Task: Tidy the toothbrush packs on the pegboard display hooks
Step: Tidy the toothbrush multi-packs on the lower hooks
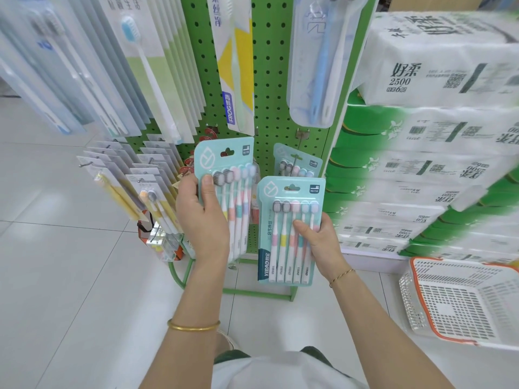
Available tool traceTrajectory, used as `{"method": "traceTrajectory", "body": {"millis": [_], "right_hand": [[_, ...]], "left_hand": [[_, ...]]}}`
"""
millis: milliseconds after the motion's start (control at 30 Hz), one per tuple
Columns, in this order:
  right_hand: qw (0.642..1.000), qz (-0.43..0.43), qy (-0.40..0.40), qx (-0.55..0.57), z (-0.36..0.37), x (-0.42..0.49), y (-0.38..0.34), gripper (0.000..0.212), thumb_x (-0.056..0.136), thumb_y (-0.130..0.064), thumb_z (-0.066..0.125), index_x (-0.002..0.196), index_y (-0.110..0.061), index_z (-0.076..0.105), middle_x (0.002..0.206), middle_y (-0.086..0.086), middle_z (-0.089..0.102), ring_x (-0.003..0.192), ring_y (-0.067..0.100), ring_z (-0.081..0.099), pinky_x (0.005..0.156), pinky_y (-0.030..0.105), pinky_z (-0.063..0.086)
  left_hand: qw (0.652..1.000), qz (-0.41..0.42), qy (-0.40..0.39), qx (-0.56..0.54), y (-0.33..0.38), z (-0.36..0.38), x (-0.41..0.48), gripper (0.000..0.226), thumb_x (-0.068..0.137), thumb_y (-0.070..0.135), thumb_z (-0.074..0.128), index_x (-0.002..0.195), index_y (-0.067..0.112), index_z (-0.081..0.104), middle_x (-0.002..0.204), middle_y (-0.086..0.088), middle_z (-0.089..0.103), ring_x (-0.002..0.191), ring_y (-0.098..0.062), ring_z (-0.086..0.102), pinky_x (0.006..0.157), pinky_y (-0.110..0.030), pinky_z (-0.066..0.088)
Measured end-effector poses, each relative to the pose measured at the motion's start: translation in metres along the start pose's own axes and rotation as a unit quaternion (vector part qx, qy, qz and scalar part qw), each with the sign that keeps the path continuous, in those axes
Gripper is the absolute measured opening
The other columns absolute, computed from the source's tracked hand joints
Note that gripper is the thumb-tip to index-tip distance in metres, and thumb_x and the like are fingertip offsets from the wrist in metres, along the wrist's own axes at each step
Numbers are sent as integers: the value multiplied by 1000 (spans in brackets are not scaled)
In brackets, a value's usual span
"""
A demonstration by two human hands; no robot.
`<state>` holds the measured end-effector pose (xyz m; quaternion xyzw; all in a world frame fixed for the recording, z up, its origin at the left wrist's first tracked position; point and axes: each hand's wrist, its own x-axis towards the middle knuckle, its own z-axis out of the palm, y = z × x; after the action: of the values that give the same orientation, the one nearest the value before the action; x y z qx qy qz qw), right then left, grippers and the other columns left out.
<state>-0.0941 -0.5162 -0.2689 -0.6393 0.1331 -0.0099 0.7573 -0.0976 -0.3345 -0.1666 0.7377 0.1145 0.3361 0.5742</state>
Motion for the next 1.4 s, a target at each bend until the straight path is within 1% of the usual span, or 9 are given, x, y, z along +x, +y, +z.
{"method": "traceTrajectory", "body": {"millis": [133, 267, 434, 600, 700, 867, 1167, 1301, 1401], "right_hand": [[1000, 0, 4, -4, 0, 4, -1, 34, 83, -7, 68, 111, -10, 49, 95, -2, 63, 74, 0, 65, 63, 15, 52], [1000, 13, 9, -15, -1, 8, 1, 36, 83, -9, 69, 112, -9, 49, 96, -1, 64, 78, 5, 65, 70, 24, 56], [999, 10, -3, -35, -3, 20, -3, 30, 83, -8, 69, 104, -16, 50, 92, -4, 63, 73, 1, 65, 64, 19, 51], [997, 18, -42, -61, -8, 34, -1, 48, 78, -3, 72, 119, -12, 50, 103, 1, 65, 87, 12, 64, 74, 24, 53], [996, 15, -55, -64, -10, 38, -1, 48, 77, 0, 73, 118, -12, 51, 101, 0, 66, 87, 11, 64, 71, 20, 52], [994, 17, -55, -90, -11, 48, 2, 53, 73, -1, 77, 118, -13, 51, 108, 4, 64, 93, 16, 63, 84, 33, 52], [994, 8, -35, -102, -11, 65, -3, 50, 73, 1, 76, 113, -11, 48, 98, -3, 62, 85, 10, 61, 77, 25, 50], [993, 0, -16, -121, -5, 76, -6, 58, 73, 1, 77, 122, -6, 46, 107, 2, 60, 91, 10, 59, 81, 23, 49], [991, 10, 2, -130, -3, 83, -6, 58, 76, 1, 74, 126, -4, 45, 112, 4, 58, 97, 15, 57, 85, 26, 47]], "left_hand": [[1000, -4, -6, -6, 4, 0, -1, 17, 100, 19, 45, 84, 16, 48, 71, 16, 46, 64, 7, 44, 58, -9, 34], [1000, -13, -11, -2, 4, 1, -1, 16, 100, 21, 45, 85, 18, 48, 73, 16, 49, 66, 6, 45, 59, -9, 35], [999, -22, -28, -10, 0, 3, -2, 13, 100, 25, 45, 91, 22, 53, 80, 16, 56, 73, 1, 49, 65, -19, 41], [999, -19, -35, -9, -1, 4, -4, 15, 100, 22, 45, 87, 24, 50, 75, 17, 53, 67, 4, 46, 60, -12, 36], [999, -23, -32, -7, -2, 4, -3, 14, 100, 22, 46, 88, 25, 51, 77, 18, 54, 69, 4, 47, 62, -14, 38], [999, -25, -37, -8, -2, 6, -1, 10, 100, 20, 46, 93, 21, 54, 80, 19, 54, 72, 7, 49, 62, -9, 38], [998, -20, -54, -4, -3, 7, -1, 19, 100, 21, 46, 84, 29, 52, 76, 17, 54, 69, 4, 46, 62, -16, 39], [998, -32, -59, -4, -2, 7, -4, 16, 100, 20, 46, 85, 19, 52, 71, 15, 49, 64, 4, 43, 57, -13, 36], [997, -59, -57, -6, -2, 7, -6, 19, 100, 21, 46, 81, 21, 47, 66, 15, 46, 59, 5, 43, 53, -11, 33]]}}
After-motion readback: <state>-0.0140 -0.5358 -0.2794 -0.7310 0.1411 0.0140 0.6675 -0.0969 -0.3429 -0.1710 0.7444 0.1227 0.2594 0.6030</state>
